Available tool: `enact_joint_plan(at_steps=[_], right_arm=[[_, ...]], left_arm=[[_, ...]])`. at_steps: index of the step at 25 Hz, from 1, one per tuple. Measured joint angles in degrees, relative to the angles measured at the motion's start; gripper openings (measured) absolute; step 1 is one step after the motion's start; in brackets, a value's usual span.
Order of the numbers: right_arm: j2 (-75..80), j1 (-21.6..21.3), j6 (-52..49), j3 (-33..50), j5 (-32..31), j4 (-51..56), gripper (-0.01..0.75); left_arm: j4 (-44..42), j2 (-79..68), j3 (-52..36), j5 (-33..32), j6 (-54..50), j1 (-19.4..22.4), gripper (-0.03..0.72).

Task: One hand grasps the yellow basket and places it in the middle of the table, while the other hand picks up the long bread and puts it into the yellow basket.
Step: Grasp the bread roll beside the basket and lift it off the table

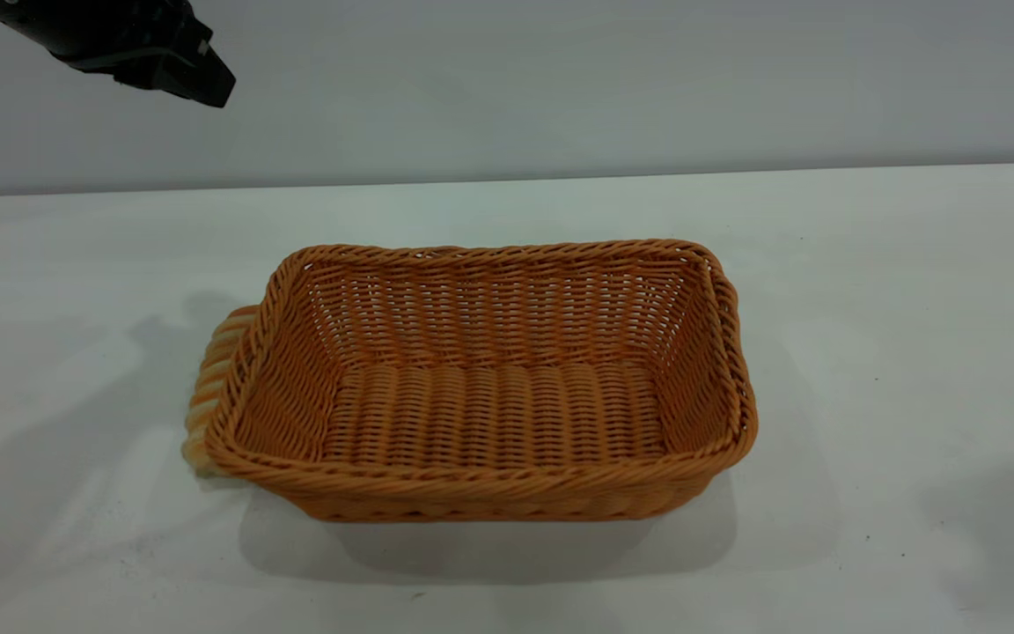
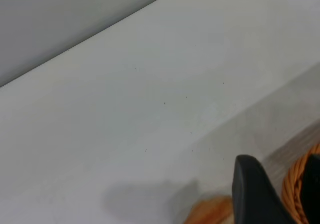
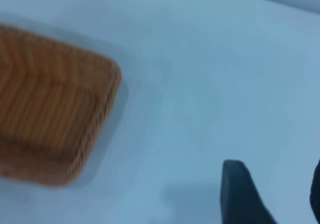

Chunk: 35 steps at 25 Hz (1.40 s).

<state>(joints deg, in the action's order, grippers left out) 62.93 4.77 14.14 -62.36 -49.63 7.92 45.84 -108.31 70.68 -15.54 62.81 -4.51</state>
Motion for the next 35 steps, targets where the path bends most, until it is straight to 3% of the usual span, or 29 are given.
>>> enact_joint_plan(at_steps=[8,15,26,30,35], right_arm=[[-28.1,0.0,-3.7,17.5,-1.5,-1.4,0.382],[-44.6,0.0,-3.9,24.0,-10.3,0.4,0.382],[-55.2,0.0,-3.8,30.4,-13.9,-3.0,0.382],[-58.0,0.0,-4.4,32.5,-14.2,-3.0,0.382],[-60.1,0.0,-5.2,34.4,-14.6,-3.2,0.382]], left_arm=[[0.0,0.0,0.0,0.0,-0.6,0.0,0.288],[0.0,0.0,0.0,0.0,-0.7,0.0,0.288],[0.0,0.0,0.0,-0.7,-1.0,0.2,0.288],[0.0,0.0,0.0,-2.3,-3.2,2.0,0.288],[0.0,0.0,0.0,-7.0,-7.9,7.5,0.288]])
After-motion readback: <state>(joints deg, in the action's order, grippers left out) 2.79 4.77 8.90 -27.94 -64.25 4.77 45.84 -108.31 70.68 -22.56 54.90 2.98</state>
